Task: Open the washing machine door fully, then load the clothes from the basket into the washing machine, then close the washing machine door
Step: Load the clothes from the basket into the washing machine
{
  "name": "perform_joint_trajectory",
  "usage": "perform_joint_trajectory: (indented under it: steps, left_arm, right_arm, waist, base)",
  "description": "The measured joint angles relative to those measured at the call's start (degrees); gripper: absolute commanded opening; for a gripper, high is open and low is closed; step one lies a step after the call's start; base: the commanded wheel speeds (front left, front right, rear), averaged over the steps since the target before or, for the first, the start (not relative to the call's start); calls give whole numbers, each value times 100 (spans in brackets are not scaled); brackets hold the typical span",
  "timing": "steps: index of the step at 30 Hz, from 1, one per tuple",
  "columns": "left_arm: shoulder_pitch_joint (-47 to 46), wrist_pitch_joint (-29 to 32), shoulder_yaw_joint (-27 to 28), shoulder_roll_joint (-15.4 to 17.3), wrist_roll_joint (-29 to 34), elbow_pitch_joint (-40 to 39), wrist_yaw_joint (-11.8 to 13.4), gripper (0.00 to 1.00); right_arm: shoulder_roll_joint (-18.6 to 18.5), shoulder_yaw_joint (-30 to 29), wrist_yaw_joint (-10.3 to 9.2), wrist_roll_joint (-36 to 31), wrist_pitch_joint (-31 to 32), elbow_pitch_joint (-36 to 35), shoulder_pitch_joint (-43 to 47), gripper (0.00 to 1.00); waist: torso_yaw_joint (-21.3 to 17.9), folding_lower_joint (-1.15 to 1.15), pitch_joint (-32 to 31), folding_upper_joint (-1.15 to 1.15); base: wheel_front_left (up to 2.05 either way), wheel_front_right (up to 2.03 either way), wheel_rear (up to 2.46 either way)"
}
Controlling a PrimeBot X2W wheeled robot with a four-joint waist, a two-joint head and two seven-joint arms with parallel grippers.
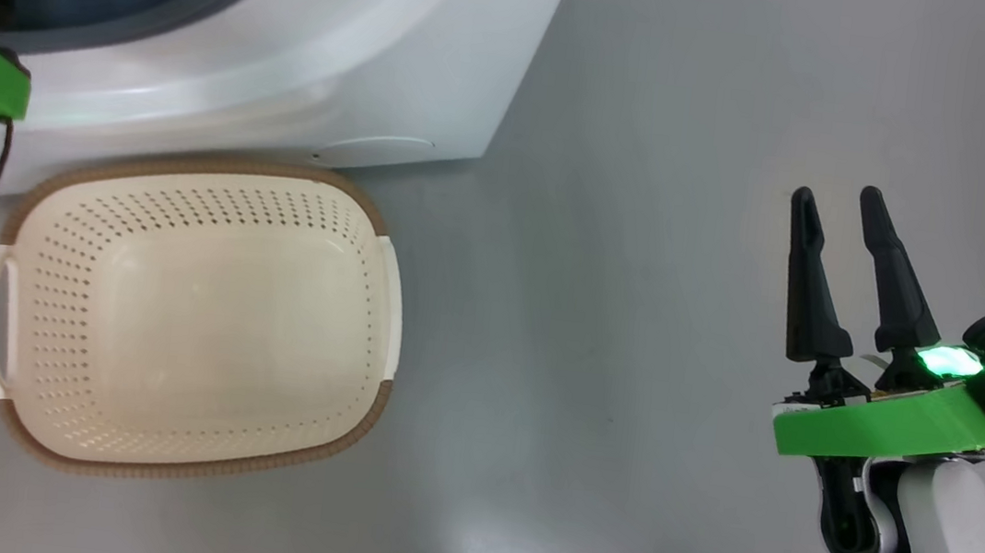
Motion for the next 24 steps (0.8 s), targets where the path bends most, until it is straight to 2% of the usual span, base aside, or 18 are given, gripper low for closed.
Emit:
perform_joint_trajectory:
  steps: [9, 24]
  left_arm:
    - [1027, 0, 746, -339, 253, -588, 0, 100]
    - [2548, 0, 1578, -600, 1038, -1472, 0, 100]
  right_arm:
    - [-234, -32, 0, 0, 0, 93, 130, 100]
    - [-506, -146, 0, 2, 0, 196, 636, 100]
  waist:
    - [235, 0, -446, 0]
    - [601, 0, -1211, 0]
  base:
    - [0, 0, 0]
    - [0, 0, 0]
